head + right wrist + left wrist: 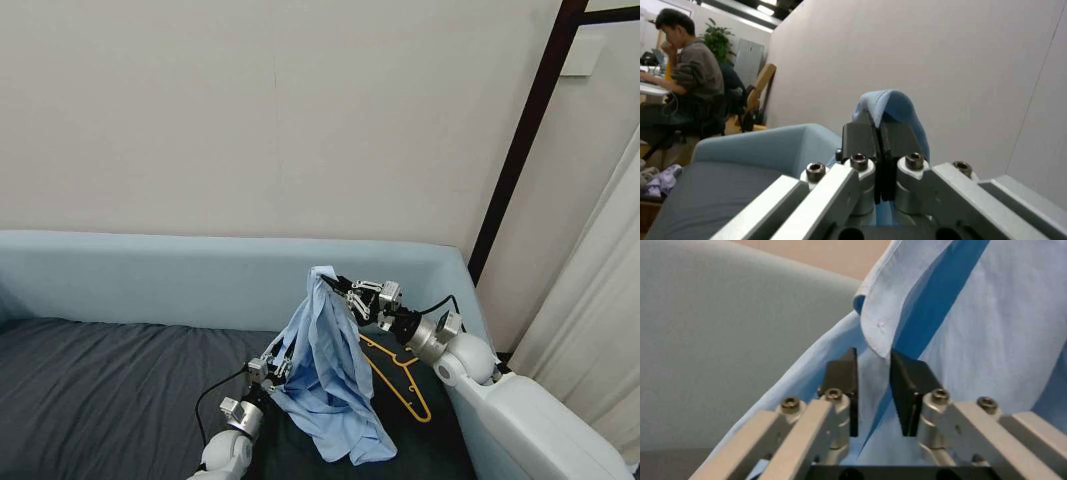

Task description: Pick up the clothes from the sofa and hang them on the clothes hanger.

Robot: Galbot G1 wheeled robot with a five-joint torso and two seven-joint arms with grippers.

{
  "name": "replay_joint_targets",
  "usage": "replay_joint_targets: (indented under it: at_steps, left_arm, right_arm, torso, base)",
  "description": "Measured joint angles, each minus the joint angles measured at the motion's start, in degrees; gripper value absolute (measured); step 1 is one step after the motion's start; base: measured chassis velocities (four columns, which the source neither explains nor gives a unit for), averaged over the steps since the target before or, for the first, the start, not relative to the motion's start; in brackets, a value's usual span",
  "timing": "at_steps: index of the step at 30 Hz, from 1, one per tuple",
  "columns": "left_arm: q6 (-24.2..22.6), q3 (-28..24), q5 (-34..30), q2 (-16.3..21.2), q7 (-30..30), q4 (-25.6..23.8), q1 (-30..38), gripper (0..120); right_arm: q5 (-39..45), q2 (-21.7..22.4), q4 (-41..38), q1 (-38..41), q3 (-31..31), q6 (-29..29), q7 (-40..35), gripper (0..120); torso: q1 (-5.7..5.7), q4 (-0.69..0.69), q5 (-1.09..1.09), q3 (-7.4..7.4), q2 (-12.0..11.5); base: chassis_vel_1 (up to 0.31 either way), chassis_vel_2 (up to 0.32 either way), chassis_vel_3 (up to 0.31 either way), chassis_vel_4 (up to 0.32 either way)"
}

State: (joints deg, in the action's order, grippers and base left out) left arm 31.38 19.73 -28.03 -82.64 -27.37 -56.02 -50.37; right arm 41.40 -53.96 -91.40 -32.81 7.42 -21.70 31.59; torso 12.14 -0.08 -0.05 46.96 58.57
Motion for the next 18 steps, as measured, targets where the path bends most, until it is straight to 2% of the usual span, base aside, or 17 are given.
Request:
replay_joint_targets:
  at_steps: [4, 9, 11, 14, 15, 18]
  left_arm:
    - [0.7, 0.7, -0.1, 0.0, 0.2, -0.8, -0.7, 0]
    - [1.0, 1.2, -0.8, 0.8, 0.2, -3.3, -1.8, 0]
    - [1.1, 1.5, -1.7, 1.8, 0.4, -6.0, -2.8, 0]
    - [0.2, 2.4, -5.6, 5.1, 1.5, -15.4, -5.1, 0]
    - [0.2, 2.4, -5.6, 5.1, 1.5, -15.4, -5.1, 0]
    - [-2.9, 3.1, -10.1, 9.9, 5.2, -28.2, -6.0, 0]
  right_arm:
    - [-0.1, 0.0, 0.3, 0.0, 0.1, -0.2, -1.0, 0]
    - [-1.4, -0.2, 1.2, 0.3, 0.3, -0.7, -3.4, 0]
    - [-2.6, -0.3, 2.0, 0.4, 0.3, -1.0, -5.6, 0]
    - [-3.7, 0.2, 3.2, 0.6, 0.2, -1.0, -9.0, 0]
    - [-3.7, 0.2, 3.2, 0.6, 0.2, -1.0, -9.0, 0]
    - [-3.2, 1.3, 3.4, 0.9, -0.4, -0.9, -9.4, 0]
  torso:
    - [0.0, 0.0, 0.0, 0.0, 0.0]
    - [0.0, 0.0, -0.01, 0.0, 0.0]
    - [0.0, 0.01, -0.02, 0.0, 0.0]
    - [0.0, 0.02, -0.02, 0.01, 0.0]
    - [0.0, 0.02, -0.02, 0.01, 0.0]
    - [0.0, 0.0, -0.02, 0.0, 0.0]
  base:
    - [0.0, 0.0, 0.0, 0.0]
    - [0.0, 0.0, 0.0, 0.0]
    - [0.0, 0.0, 0.0, 0.0]
    - [0.0, 0.0, 0.0, 0.0]
    - [0.0, 0.0, 0.0, 0.0]
    - [0.0, 0.0, 0.0, 0.0]
